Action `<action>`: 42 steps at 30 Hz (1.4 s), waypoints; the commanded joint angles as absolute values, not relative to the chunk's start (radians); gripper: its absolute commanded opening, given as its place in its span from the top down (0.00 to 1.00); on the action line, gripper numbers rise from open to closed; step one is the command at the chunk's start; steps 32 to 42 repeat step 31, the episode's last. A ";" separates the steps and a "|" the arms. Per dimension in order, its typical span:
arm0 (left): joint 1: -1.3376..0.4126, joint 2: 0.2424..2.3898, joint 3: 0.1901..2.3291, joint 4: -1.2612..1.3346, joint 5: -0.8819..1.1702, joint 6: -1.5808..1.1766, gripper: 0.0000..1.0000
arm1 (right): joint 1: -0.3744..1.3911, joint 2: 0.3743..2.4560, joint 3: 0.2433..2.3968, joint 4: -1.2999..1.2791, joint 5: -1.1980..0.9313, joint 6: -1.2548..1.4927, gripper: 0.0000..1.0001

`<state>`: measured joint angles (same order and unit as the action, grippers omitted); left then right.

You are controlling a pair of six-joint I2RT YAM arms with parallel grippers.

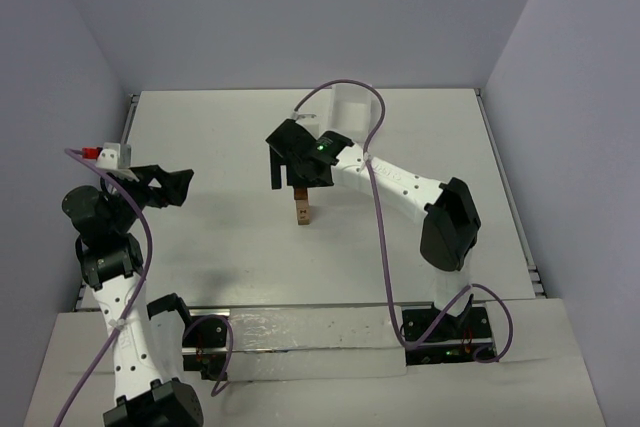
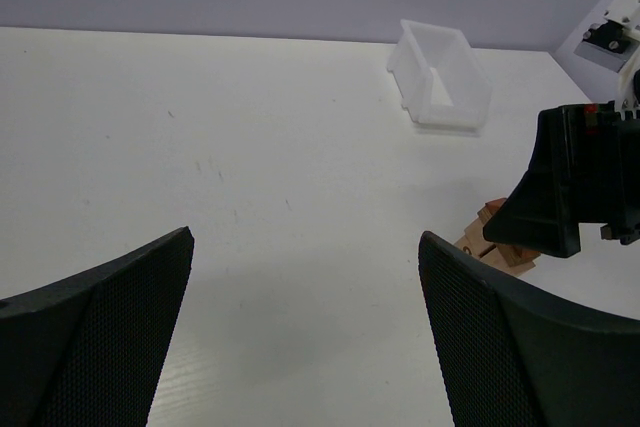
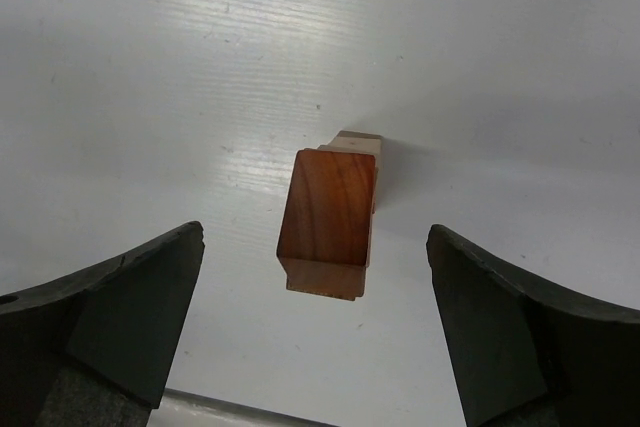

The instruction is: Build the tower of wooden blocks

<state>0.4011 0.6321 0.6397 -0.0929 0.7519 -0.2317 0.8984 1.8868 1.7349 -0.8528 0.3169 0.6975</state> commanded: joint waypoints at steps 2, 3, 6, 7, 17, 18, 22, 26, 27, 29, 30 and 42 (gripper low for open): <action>0.405 0.754 0.767 -0.156 0.784 -0.216 0.01 | 0.908 1.772 1.821 -0.816 0.342 0.586 0.00; 0.405 0.799 0.804 -0.211 0.790 -0.204 0.01 | 0.903 1.754 1.831 -0.814 0.346 0.565 0.00; 0.405 0.908 0.894 -0.309 0.787 -0.172 0.01 | 0.863 1.656 1.826 -0.788 0.336 0.477 0.00; 0.404 0.953 0.930 -0.332 0.798 -0.141 0.01 | 0.825 1.618 1.814 -0.774 0.317 0.456 0.00; 0.131 1.228 1.169 -0.497 0.380 0.094 0.01 | 0.270 1.314 1.405 -0.536 -0.028 0.230 0.00; 0.077 1.257 1.180 -0.491 0.337 0.091 0.01 | 0.237 1.292 1.352 -0.516 -0.010 0.203 0.00; -0.057 1.351 1.206 -0.457 0.229 0.056 0.01 | 0.173 1.236 1.200 -0.417 0.024 0.151 0.00; -0.064 1.384 1.195 -0.409 0.251 0.024 0.01 | 0.147 1.209 1.105 -0.367 0.017 0.172 0.00; -0.064 1.376 1.186 -0.394 0.255 0.022 0.01 | 0.145 1.204 1.094 -0.356 0.012 0.174 0.00; -0.065 1.355 1.163 -0.367 0.255 0.015 0.01 | 0.144 1.206 1.086 -0.350 0.020 0.169 0.00; -0.066 1.352 1.155 -0.357 0.255 0.015 0.01 | 0.143 1.210 1.087 -0.353 0.023 0.167 0.00; -0.066 1.328 1.145 -0.340 0.249 0.011 0.01 | 0.141 1.217 1.094 -0.363 0.027 0.168 0.00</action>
